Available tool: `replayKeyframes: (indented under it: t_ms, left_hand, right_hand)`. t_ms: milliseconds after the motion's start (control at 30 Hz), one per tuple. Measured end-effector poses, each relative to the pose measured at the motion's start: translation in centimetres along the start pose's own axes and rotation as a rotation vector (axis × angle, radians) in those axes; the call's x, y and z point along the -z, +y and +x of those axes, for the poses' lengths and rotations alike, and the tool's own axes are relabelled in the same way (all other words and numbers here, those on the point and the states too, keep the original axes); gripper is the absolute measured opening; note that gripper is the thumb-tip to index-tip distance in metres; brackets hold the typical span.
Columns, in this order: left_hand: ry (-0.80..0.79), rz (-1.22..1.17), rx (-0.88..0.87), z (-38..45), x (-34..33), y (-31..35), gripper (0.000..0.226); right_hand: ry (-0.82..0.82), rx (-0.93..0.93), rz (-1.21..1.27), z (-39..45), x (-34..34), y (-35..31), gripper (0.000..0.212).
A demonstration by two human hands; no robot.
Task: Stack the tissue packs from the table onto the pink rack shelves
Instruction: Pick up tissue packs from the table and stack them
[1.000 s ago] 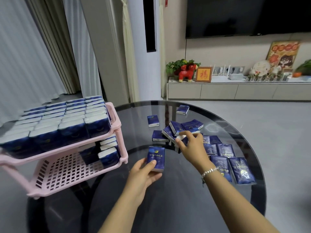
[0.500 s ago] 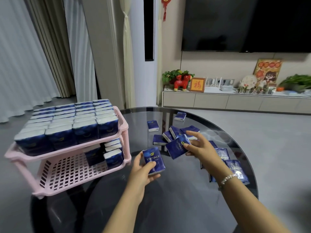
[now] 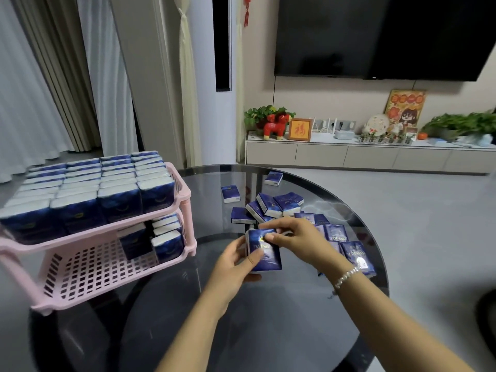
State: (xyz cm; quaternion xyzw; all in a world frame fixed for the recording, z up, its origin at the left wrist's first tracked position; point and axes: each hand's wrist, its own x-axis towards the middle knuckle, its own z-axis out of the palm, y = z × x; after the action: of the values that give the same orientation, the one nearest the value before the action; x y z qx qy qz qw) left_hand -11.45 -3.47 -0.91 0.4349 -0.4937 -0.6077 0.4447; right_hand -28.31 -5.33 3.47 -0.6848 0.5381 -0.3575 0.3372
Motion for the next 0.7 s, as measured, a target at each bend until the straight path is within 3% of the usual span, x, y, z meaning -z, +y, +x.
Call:
replayKeyframes:
  t_ms: [100, 167, 267, 367, 533, 700]
  left_hand:
    - [0.049, 0.015, -0.003, 0.2, -0.6, -0.7, 0.040]
    - [0.089, -0.001, -0.007, 0.4, -0.8, -1.2, 0.037]
    - [0.130, -0.018, -0.016, 0.8, -0.7, -1.7, 0.037]
    - [0.131, -0.011, -0.026, 1.0, -0.8, -1.9, 0.034]
    - [0.127, -0.001, -0.026, 1.3, -0.9, -2.5, 0.026]
    - [0.157, -0.003, -0.020, 1.6, -0.6, -2.7, 0.027]
  right_hand:
    - [-0.007, -0.016, -0.017, 0.1, 0.5, 1.4, 0.025]
    - [0.097, -0.027, -0.074, 0.7, 1.9, 2.9, 0.025]
    - [0.258, -0.090, -0.398, 2.5, 4.8, 5.8, 0.033]
    - [0.169, -0.247, -0.693, 4.1, 6.7, 8.0, 0.052]
    - [0.050, -0.320, -0.578, 5.1, 6.9, 9.7, 0.066]
    - [0.080, -0.245, -0.487, 5.1, 5.7, 9.1, 0.054]
